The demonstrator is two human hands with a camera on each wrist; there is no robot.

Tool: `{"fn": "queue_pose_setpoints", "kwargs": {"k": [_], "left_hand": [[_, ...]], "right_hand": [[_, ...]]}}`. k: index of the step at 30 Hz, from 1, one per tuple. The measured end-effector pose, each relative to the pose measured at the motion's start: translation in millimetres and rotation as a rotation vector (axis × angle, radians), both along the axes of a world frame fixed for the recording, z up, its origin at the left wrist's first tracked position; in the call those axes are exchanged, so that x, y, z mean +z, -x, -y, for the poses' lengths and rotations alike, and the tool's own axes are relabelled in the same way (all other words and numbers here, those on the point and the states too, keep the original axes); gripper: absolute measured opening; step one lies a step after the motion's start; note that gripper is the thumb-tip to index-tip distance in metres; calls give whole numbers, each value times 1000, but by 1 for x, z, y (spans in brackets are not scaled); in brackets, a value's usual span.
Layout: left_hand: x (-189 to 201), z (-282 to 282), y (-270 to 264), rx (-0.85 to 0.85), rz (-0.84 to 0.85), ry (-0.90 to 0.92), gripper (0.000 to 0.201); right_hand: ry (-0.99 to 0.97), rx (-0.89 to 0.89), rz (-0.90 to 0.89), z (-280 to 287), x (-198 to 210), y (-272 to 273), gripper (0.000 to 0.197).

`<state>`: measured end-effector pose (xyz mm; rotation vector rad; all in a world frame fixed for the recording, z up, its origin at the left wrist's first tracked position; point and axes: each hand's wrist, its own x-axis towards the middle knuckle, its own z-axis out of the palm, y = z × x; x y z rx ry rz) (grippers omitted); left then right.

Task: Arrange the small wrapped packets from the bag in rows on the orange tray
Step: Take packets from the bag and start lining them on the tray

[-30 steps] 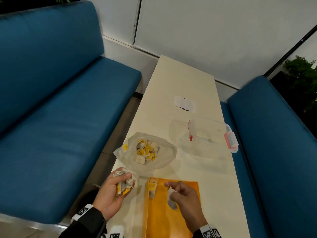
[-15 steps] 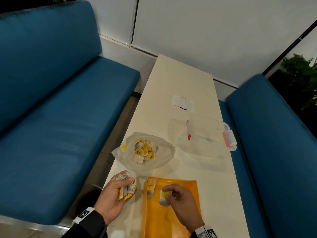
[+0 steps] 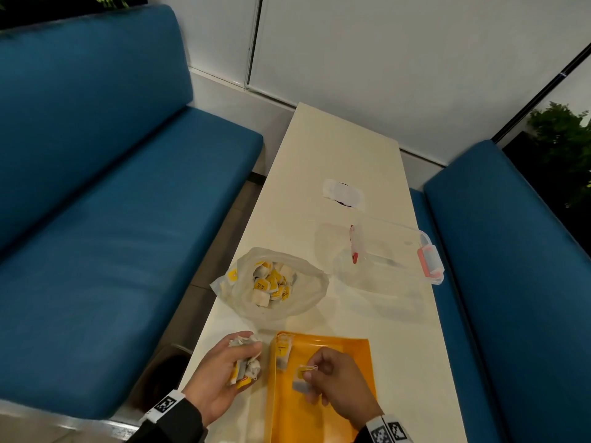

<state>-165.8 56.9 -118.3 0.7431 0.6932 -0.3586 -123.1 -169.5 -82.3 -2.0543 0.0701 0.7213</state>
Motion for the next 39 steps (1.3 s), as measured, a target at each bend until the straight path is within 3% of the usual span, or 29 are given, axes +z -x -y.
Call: {"fn": "queue_pose_setpoints", "kwargs": {"k": [8, 16, 20, 33, 39], "left_hand": [[-1, 10, -1, -88, -20, -142, 49], [-13, 24, 0, -126, 37, -397, 70], [-18, 26, -1, -158, 65, -488, 54], [-19, 24, -4, -196, 38, -464, 51], [-15, 24, -3, -206, 30, -483, 50]], "right_hand": [[-38, -9, -137, -17, -5, 1, 14], [19, -142, -97, -40, -28, -7, 15], [84, -170, -58, -47, -35, -11, 16], [218, -246, -11, -63, -39, -17, 13], [162, -282, -33, -60, -39, -14, 7]]}}
